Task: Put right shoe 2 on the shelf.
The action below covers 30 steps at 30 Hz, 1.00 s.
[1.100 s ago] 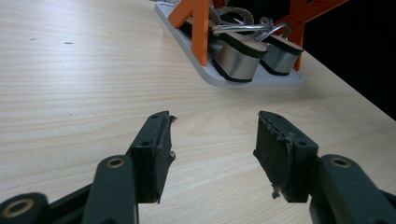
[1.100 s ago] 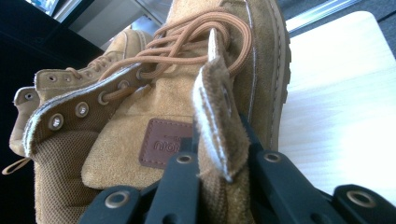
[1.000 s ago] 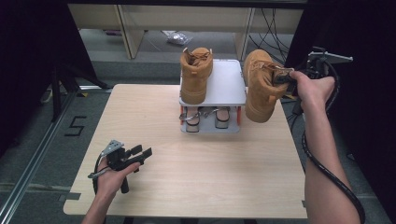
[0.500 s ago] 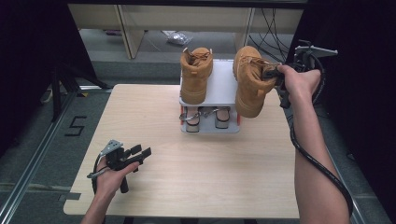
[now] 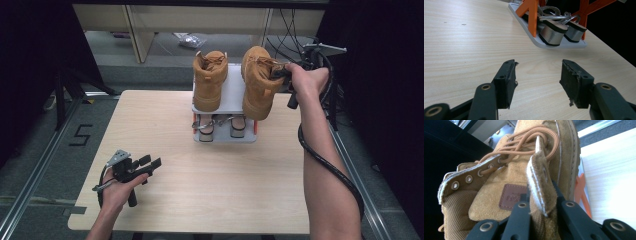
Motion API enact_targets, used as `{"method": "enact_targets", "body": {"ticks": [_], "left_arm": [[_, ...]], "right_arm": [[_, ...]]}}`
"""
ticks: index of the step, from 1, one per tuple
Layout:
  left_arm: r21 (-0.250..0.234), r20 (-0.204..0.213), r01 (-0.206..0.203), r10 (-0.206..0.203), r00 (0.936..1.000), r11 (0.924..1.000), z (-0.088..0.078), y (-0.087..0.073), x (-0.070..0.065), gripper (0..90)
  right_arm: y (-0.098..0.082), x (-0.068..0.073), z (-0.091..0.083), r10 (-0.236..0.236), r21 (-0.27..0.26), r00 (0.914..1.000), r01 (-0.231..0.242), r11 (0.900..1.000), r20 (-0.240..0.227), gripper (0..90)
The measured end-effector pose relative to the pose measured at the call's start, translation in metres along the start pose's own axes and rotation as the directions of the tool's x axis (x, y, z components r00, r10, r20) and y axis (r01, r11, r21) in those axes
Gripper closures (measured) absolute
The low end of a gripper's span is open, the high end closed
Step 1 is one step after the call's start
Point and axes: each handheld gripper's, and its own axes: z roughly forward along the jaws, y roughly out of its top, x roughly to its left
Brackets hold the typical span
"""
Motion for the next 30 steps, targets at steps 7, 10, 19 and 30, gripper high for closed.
{"method": "enact_targets", "body": {"ticks": [7, 10, 19, 30], "left_arm": [[0.003, -0.003, 0.003, -0.003, 1.0, 1.0, 0.0, 0.0, 0.0, 45.1], [-0.002, 0.001, 0.004, -0.004, 1.0, 1.0, -0.001, 0.0, 0.001, 45.0], [-0.004, -0.001, 0.002, -0.002, 1.0, 1.0, -0.002, 0.001, 0.002, 45.1], [-0.002, 0.003, 0.005, -0.005, 1.0, 1.0, -0.001, 0.0, 0.001, 45.1]], "right_arm": [[0.002, 0.01, 0.014, 0.03, -0.022, 0.9991, -0.03, 0.999, -0.03, 83.6], [0.003, 0.015, 0.019, 0.007, -0.013, 0.9999, -0.007, 1.0, -0.013, 83.5], [0.004, 0.026, 0.037, 0.005, -0.003, 0.9996, -0.005, 1.0, -0.029, 83.1], [0.006, 0.031, 0.049, -0.014, 0.0, 0.9998, 0.014, 1.0, 0.015, 80.6]]}}
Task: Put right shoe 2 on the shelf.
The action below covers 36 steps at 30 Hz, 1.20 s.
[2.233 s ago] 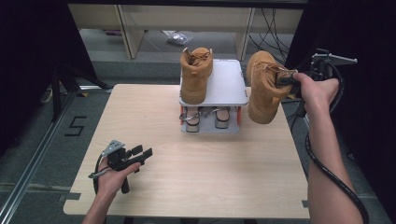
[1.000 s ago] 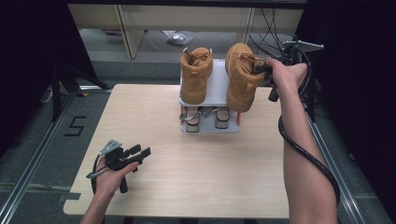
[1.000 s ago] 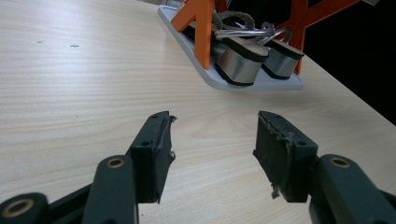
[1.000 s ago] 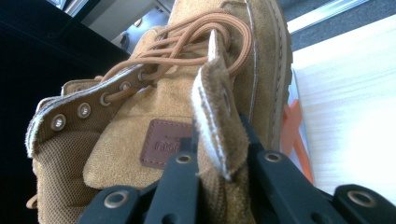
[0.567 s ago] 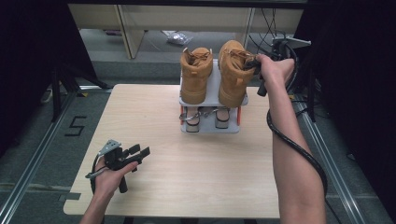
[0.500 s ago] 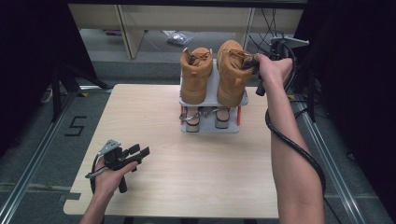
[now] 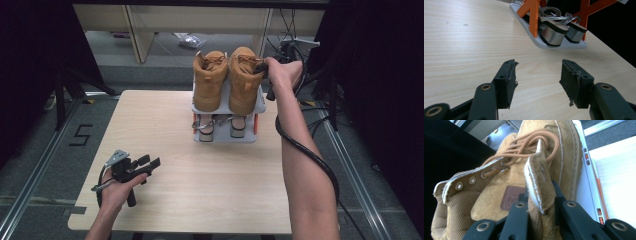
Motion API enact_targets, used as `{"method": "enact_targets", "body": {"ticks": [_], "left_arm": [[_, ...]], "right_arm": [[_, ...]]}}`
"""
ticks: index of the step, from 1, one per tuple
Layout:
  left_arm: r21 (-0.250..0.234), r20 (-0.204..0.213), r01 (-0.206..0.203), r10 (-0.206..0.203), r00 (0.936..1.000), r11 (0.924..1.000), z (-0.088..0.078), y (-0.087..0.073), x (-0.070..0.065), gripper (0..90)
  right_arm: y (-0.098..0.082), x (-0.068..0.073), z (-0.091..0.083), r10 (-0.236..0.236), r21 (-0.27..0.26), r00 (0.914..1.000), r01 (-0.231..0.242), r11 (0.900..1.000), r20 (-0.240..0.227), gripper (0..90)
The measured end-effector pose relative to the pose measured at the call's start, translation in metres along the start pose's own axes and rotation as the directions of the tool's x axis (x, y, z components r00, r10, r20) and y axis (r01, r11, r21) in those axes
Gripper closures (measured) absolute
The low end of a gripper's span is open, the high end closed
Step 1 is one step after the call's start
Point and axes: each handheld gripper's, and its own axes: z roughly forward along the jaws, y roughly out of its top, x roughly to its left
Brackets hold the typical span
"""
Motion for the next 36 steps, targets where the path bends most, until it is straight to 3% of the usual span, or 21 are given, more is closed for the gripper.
{"method": "enact_targets", "body": {"ticks": [1, 3, 4, 5, 7, 8, 9, 10, 13, 14, 15, 17, 22, 26, 28, 30, 31, 33, 34, 36], "left_arm": [[0.001, 0.001, -0.002, 0.002, 1.0, 1.0, 0.0, 0.0, 0.0, 45.1], [0.004, 0.0, -0.005, 0.005, 1.0, 1.0, 0.0, -0.001, 0.0, 45.1], [0.003, 0.001, -0.004, 0.004, 1.0, 1.0, 0.0, -0.001, 0.0, 45.2], [0.002, -0.001, -0.002, 0.002, 1.0, 1.0, 0.0, -0.001, 0.001, 45.1], [0.001, -0.007, 0.001, -0.001, 1.0, 1.0, -0.001, 0.0, 0.001, 45.1], [0.0, -0.005, 0.0, 0.0, 1.0, 1.0, -0.001, 0.0, 0.001, 45.1], [0.001, -0.005, 0.001, -0.001, 1.0, 1.0, -0.001, -0.001, 0.001, 45.1], [0.001, -0.005, 0.001, -0.001, 1.0, 1.0, -0.001, -0.001, 0.001, 45.1], [0.0, 0.001, -0.006, 0.006, 1.0, 1.0, 0.0, -0.001, 0.0, 45.1], [0.0, 0.001, -0.006, 0.006, 1.0, 1.0, 0.0, -0.001, 0.0, 45.1], [-0.001, 0.004, -0.006, 0.006, 1.0, 1.0, -0.001, -0.001, -0.001, 45.1], [0.001, 0.0, -0.008, 0.008, 1.0, 1.0, -0.001, 0.0, -0.001, 45.2], [-0.006, -0.001, -0.01, 0.01, 0.9999, 0.9999, -0.002, 0.0, -0.003, 45.4], [0.001, 0.003, -0.017, 0.017, 0.9998, 0.9999, -0.001, 0.0, -0.004, 45.6], [0.003, 0.004, -0.013, 0.013, 0.9999, 0.9999, 0.0, -0.001, -0.004, 45.6], [0.007, 0.003, -0.016, 0.016, 0.9999, 0.9999, 0.0, -0.001, -0.004, 45.9], [0.007, 0.003, -0.017, 0.017, 0.9998, 0.9998, 0.0, -0.001, -0.004, 46.0], [0.009, 0.003, -0.019, 0.019, 0.9998, 0.9998, 0.0, -0.001, -0.004, 46.5], [0.009, 0.003, -0.019, 0.019, 0.9998, 0.9998, 0.0, -0.001, -0.004, 46.6], [0.006, 0.003, -0.019, 0.019, 0.9998, 0.9998, 0.0, -0.001, -0.005, 46.8]], "right_arm": [[0.0, 0.0, 0.001, 0.009, -0.005, 0.9998, -0.009, 1.0, -0.015, 79.5], [0.001, 0.002, 0.003, -0.01, -0.033, 0.9999, 0.01, 0.999, 0.005, 75.5], [0.001, 0.003, 0.005, -0.03, -0.038, 0.9994, 0.03, 0.999, 0.015, 71.7], [0.0, 0.004, 0.007, -0.04, -0.038, 0.999, 0.04, 0.999, -0.018, 67.8], [-0.001, 0.011, 0.007, -0.089, -0.051, 0.9959, 0.089, 0.995, -0.012, 60.8], [-0.003, 0.015, 0.007, -0.108, -0.062, 0.9941, 0.108, 0.992, 0.012, 58.4], [-0.004, 0.015, 0.007, -0.148, -0.07, 0.989, 0.148, 0.987, 0.011, 55.1], [-0.005, 0.017, 0.005, -0.186, -0.115, 0.9825, 0.186, 0.976, 0.013, 52.5], [-0.006, 0.02, -0.005, -0.249, -0.164, 0.9684, 0.248, 0.955, 0.018, 48.8], [-0.007, 0.022, -0.01, -0.245, -0.167, 0.9694, 0.244, 0.955, 0.014, 48.5], [-0.008, 0.021, -0.014, -0.268, -0.191, 0.9631, 0.267, 0.945, 0.02, 48.5], [-0.011, 0.02, -0.024, -0.261, -0.211, 0.9654, 0.255, 0.944, 0.001, 48.8], [-0.02, 0.007, -0.045, -0.254, -0.222, 0.9669, 0.241, 0.945, -0.028, 53.6], [-0.029, -0.005, -0.055, -0.252, -0.217, 0.9672, 0.238, 0.947, -0.036, 63.3], [-0.035, -0.009, -0.059, -0.275, -0.209, 0.9615, 0.269, 0.94, 0.001, 72.1], [-0.041, -0.014, -0.061, -0.277, -0.185, 0.9609, 0.272, 0.944, -0.002, 84.6], [-0.044, -0.017, -0.062, -0.295, -0.17, 0.9555, 0.291, 0.942, 0.002, 88.8], [-0.053, -0.02, -0.06, -0.321, -0.131, 0.9471, 0.319, 0.939, 0.009, 90.0], [-0.059, -0.02, -0.057, -0.318, -0.111, 0.9482, 0.315, 0.943, -0.008, 90.0], [-0.07, -0.021, -0.052, -0.336, -0.086, 0.941, 0.332, 0.939, -0.039, 90.0]]}}
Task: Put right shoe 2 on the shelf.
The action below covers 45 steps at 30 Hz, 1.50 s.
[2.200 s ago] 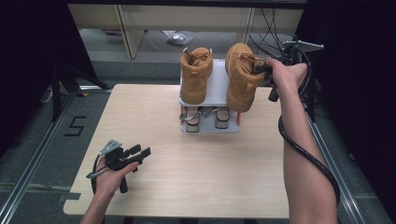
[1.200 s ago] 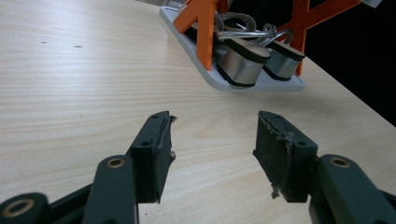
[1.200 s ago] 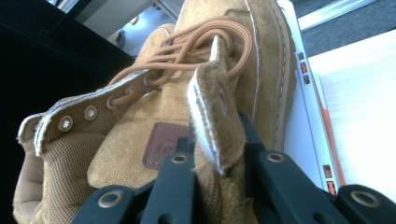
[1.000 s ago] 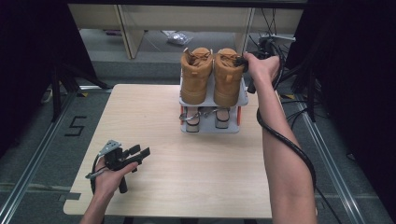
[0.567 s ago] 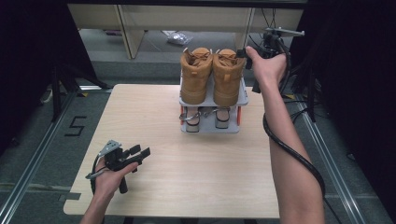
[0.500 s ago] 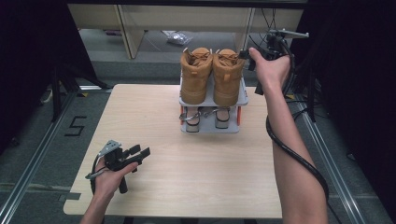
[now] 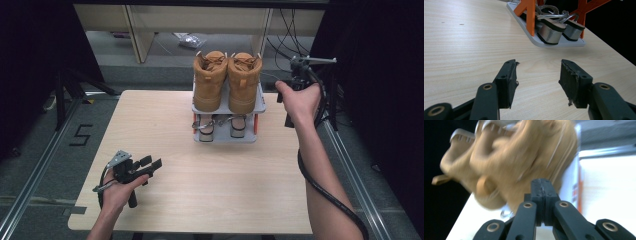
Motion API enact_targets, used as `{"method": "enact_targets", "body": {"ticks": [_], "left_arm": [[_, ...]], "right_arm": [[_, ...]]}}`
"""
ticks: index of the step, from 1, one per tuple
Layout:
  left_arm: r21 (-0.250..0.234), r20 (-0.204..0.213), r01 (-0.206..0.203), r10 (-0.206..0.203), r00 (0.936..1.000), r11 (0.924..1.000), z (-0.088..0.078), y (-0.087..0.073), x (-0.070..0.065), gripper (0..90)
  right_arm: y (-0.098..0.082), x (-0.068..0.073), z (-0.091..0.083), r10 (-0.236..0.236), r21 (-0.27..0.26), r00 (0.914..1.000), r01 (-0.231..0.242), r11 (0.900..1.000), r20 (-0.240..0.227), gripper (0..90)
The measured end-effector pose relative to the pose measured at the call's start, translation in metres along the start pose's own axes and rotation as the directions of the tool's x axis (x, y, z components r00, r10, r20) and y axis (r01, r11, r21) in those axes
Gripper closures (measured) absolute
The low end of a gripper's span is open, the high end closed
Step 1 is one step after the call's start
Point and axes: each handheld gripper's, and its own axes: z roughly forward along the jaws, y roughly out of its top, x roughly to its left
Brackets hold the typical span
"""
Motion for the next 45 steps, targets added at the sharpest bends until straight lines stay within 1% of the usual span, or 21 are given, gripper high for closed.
{"method": "enact_targets", "body": {"ticks": [3, 4, 6, 10, 12, 16, 18, 19, 20, 21, 22, 24, 28, 29, 30, 36, 37, 38, 40, 41, 45], "left_arm": [[-0.005, 0.009, 0.0, 0.0, 1.0, 1.0, 0.0, 0.0, 0.001, 46.9], [-0.004, 0.008, 0.0, 0.0, 1.0, 1.0, 0.0, 0.0, 0.001, 46.9], [-0.006, 0.01, 0.0, 0.0, 0.9999, 1.0, 0.0, 0.0, 0.001, 47.0], [-0.005, 0.009, 0.0, 0.001, 1.0, 1.0, 0.0, 0.0, 0.001, 46.9], [-0.005, 0.009, 0.0, 0.001, 1.0, 1.0, 0.0, 0.0, 0.001, 46.9], [-0.002, 0.001, -0.001, 0.001, 1.0, 1.0, -0.001, 0.0, 0.0, 46.9], [-0.002, 0.001, 0.0, 0.0, 1.0, 1.0, -0.001, 0.0, 0.0, 46.9], [-0.003, 0.001, 0.002, -0.002, 1.0, 1.0, -0.001, 0.0, 0.001, 46.9], [-0.002, 0.001, 0.001, -0.001, 1.0, 1.0, -0.001, 0.0, 0.001, 46.9], [-0.001, 0.001, 0.001, -0.001, 1.0, 1.0, -0.001, -0.001, 0.001, 46.9], [0.0, -0.001, 0.001, -0.001, 1.0, 1.0, 0.0, -0.001, 0.001, 46.9], [0.002, -0.002, 0.001, -0.001, 1.0, 1.0, 0.0, -0.001, 0.001, 46.9], [0.003, -0.003, 0.001, -0.001, 1.0, 1.0, 0.0, -0.001, 0.0, 46.9], [0.004, -0.001, -0.001, 0.001, 1.0, 1.0, 0.0, -0.001, 0.0, 46.9], [0.003, 0.0, -0.002, 0.002, 1.0, 1.0, 0.0, -0.001, 0.0, 46.9], [0.004, -0.001, -0.002, 0.002, 1.0, 1.0, 0.0, -0.001, 0.001, 46.9], [0.004, -0.001, -0.001, 0.001, 1.0, 1.0, 0.0, -0.001, 0.001, 46.9], [0.002, 0.001, -0.001, 0.001, 1.0, 1.0, 0.0, -0.001, 0.001, 46.9], [-0.001, 0.002, -0.001, 0.001, 1.0, 1.0, -0.001, -0.001, 0.0, 46.9], [-0.004, 0.008, -0.001, 0.001, 1.0, 1.0, -0.001, -0.001, 0.001, 46.9], [-0.002, -0.002, -0.001, 0.001, 1.0, 1.0, -0.002, 0.0, 0.0, 46.9]], "right_arm": [[-0.017, 0.006, 0.008, -0.031, 0.029, 0.9986, 0.033, 0.999, -0.043, 90.0], [-0.023, 0.011, 0.009, 0.014, 0.05, 0.9984, -0.011, 0.999, -0.055, 90.0], [-0.03, 0.012, 0.016, -0.045, 0.054, 0.9959, 0.049, 0.997, -0.079, 90.0], [-0.039, 0.024, 0.027, -0.052, 0.074, 0.9934, 0.06, 0.995, -0.102, 90.0], [-0.041, 0.027, 0.034, -0.079, 0.083, 0.9913, 0.088, 0.993, -0.105, 90.0], [-0.045, 0.029, 0.046, -0.094, 0.093, 0.9929, 0.1, 0.991, -0.073, 90.0], [-0.047, 0.029, 0.049, -0.07, 0.097, 0.9965, 0.074, 0.993, -0.046, 90.0], [-0.047, 0.026, 0.05, -0.101, 0.077, 0.9943, 0.103, 0.992, -0.034, 90.0], [-0.048, 0.027, 0.05, -0.055, 0.083, 0.9982, 0.057, 0.995, -0.027, 90.0], [-0.047, 0.022, 0.051, -0.108, 0.067, 0.9939, 0.109, 0.992, -0.025, 90.0], [-0.048, 0.025, 0.05, -0.035, 0.09, 0.9993, 0.037, 0.995, -0.015, 90.0], [-0.048, 0.023, 0.05, -0.069, 0.089, 0.9976, 0.069, 0.994, -0.01, 90.0], [-0.051, 0.027, 0.052, -0.122, 0.067, 0.9916, 0.124, 0.99, -0.043, 90.0], [-0.051, 0.027, 0.054, -0.125, 0.068, 0.9915, 0.127, 0.99, -0.038, 90.0], [-0.051, 0.029, 0.055, -0.091, 0.078, 0.9954, 0.093, 0.993, -0.031, 90.0], [-0.051, 0.026, 0.057, -0.091, 0.06, 0.9954, 0.092, 0.994, -0.03, 90.0], [-0.051, 0.028, 0.056, -0.048, 0.071, 0.9984, 0.05, 0.996, -0.028, 90.0], [-0.05, 0.024, 0.058, -0.108, 0.054, 0.9938, 0.109, 0.993, -0.026, 90.0], [-0.049, 0.026, 0.057, -0.114, 0.051, 0.9934, 0.114, 0.992, -0.017, 90.0], [-0.05, 0.029, 0.057, -0.076, 0.054, 0.9971, 0.076, 0.996, -0.008, 90.0], [-0.049, 0.027, 0.057, -0.105, 0.044, 0.9945, 0.105, 0.994, 0.002, 90.0]]}}
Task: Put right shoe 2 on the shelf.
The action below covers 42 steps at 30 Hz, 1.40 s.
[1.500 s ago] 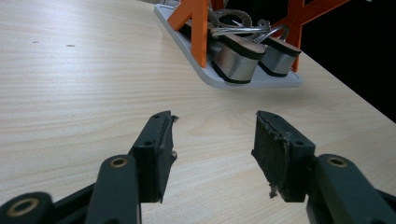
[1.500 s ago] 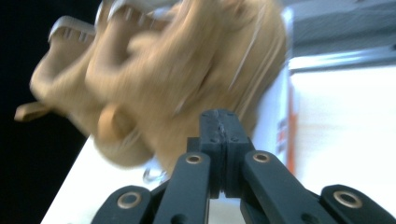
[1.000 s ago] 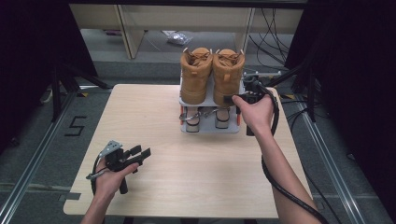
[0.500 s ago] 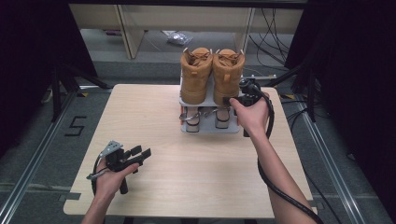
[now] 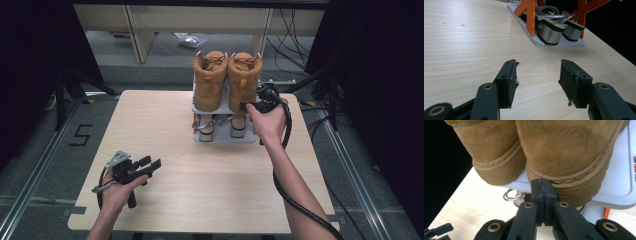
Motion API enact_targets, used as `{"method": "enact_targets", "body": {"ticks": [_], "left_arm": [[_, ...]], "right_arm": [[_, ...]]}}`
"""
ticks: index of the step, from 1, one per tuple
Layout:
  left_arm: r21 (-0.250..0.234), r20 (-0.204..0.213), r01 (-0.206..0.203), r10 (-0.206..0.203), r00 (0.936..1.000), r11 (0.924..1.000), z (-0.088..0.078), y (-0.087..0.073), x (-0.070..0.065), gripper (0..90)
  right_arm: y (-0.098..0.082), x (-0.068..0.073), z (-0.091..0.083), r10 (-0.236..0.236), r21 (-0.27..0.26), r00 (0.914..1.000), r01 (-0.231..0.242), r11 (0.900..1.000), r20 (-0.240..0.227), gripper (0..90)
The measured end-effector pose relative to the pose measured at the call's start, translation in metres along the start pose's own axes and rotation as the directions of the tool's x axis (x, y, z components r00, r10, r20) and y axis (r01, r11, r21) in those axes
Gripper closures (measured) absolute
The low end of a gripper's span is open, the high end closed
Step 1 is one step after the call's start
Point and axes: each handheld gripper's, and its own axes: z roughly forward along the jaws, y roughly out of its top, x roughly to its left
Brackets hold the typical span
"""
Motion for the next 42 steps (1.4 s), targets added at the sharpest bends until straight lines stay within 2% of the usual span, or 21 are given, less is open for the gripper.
{"method": "enact_targets", "body": {"ticks": [2, 3, 7, 9, 13, 15, 20, 23, 25, 26, 27, 29, 33, 34, 35, 38, 39, 40, 41, 42], "left_arm": [[0.002, 0.0, 0.002, -0.002, 1.0, 1.0, 0.0, 0.0, 0.0, 46.9], [0.002, -0.001, 0.002, -0.002, 1.0, 1.0, 0.0, 0.0, 0.0, 46.9], [-0.004, 0.001, -0.001, 0.001, 1.0, 1.0, -0.001, 0.0, 0.001, 46.9], [-0.005, 0.003, -0.001, 0.001, 1.0, 1.0, -0.001, 0.001, 0.001, 46.9], [-0.007, 0.001, -0.002, 0.002, 1.0, 1.0, -0.001, 0.0, 0.001, 46.9], [-0.003, -0.001, -0.001, 0.001, 1.0, 1.0, -0.001, 0.0, 0.001, 46.9], [-0.004, 0.0, -0.001, 0.001, 1.0, 1.0, 0.001, 0.0, 0.001, 46.9], [-0.002, 0.0, -0.002, 0.002, 1.0, 1.0, 0.001, -0.001, 0.0, 46.9], [-0.001, -0.003, -0.007, 0.007, 1.0, 1.0, 0.001, -0.001, 0.0, 46.9], [0.002, -0.006, -0.006, 0.007, 1.0, 1.0, 0.001, -0.001, -0.001, 47.0], [0.003, -0.005, -0.009, 0.009, 0.9999, 1.0, 0.001, -0.001, -0.001, 47.0], [0.0, -0.004, -0.009, 0.009, 1.0, 1.0, 0.002, -0.001, -0.001, 47.0], [-0.005, 0.0, -0.013, 0.013, 0.9999, 0.9999, 0.002, -0.002, 0.0, 46.9], [-0.004, 0.0, -0.015, 0.015, 0.9999, 0.9999, 0.002, -0.002, 0.0, 46.9], [-0.004, 0.0, -0.018, 0.018, 0.9998, 0.9998, 0.002, -0.002, 0.0, 46.9], [-0.003, -0.001, -0.02, 0.02, 0.9998, 0.9998, 0.001, -0.001, 0.001, 46.9], [0.0, -0.001, -0.021, 0.021, 0.9998, 0.9998, 0.001, -0.001, 0.001, 46.8], [0.0, -0.003, -0.022, 0.022, 0.9998, 0.9998, 0.001, -0.002, 0.001, 46.8], [-0.002, -0.003, -0.02, 0.02, 0.9998, 0.9998, 0.001, -0.002, 0.002, 46.8], [-0.002, -0.003, -0.02, 0.02, 0.9998, 0.9998, 0.001, -0.002, 0.002, 46.8]], "right_arm": [[0.0, 0.0, 0.0, -0.003, -0.009, 1.0, 0.003, 1.0, 0.009, 90.0], [0.0, -0.001, 0.0, -0.022, -0.012, 0.9996, 0.022, 1.0, 0.017, 90.0], [-0.001, 0.0, 0.0, -0.012, -0.016, 0.9997, 0.012, 1.0, 0.021, 90.0], [-0.001, -0.001, 0.001, -0.033, -0.02, 0.999, 0.034, 0.999, 0.029, 90.0], [-0.002, 0.001, 0.0, -0.028, -0.02, 0.9991, 0.028, 0.999, 0.033, 90.0], [-0.003, 0.001, 0.0, -0.052, -0.038, 0.9979, 0.054, 0.998, 0.037, 90.0], [-0.007, -0.004, -0.011, -0.064, -0.052, 0.9973, 0.065, 0.996, 0.037, 86.0], [-0.013, -0.005, -0.015, -0.049, -0.058, 0.9979, 0.052, 0.997, 0.042, 81.4], [-0.017, -0.008, -0.017, -0.07, -0.07, 0.9964, 0.073, 0.995, 0.049, 80.0], [-0.019, -0.007, -0.019, -0.039, -0.065, 0.9979, 0.042, 0.997, 0.052, 80.0], [-0.02, -0.009, -0.02, -0.067, -0.081, 0.9964, 0.071, 0.994, 0.051, 79.4], [-0.023, -0.012, -0.021, -0.089, -0.086, 0.9948, 0.093, 0.992, 0.048, 76.7], [-0.029, -0.016, -0.025, -0.094, -0.08, 0.994, 0.098, 0.992, 0.057, 72.1], [-0.032, -0.015, -0.026, -0.059, -0.075, 0.9966, 0.063, 0.995, 0.058, 70.8], [-0.034, -0.02, -0.026, -0.088, -0.08, 0.9944, 0.092, 0.993, 0.059, 69.4], [-0.042, -0.026, -0.027, -0.077, -0.081, 0.9954, 0.081, 0.993, 0.058, 67.5], [-0.044, -0.029, -0.027, -0.087, -0.086, 0.9945, 0.092, 0.992, 0.057, 66.2], [-0.047, -0.031, -0.028, -0.082, -0.09, 0.9951, 0.087, 0.992, 0.057, 65.4], [-0.05, -0.032, -0.029, -0.052, -0.088, 0.9973, 0.056, 0.995, 0.052, 64.6], [-0.052, -0.037, -0.029, -0.089, -0.099, 0.9943, 0.094, 0.991, 0.059, 63.7]]}}
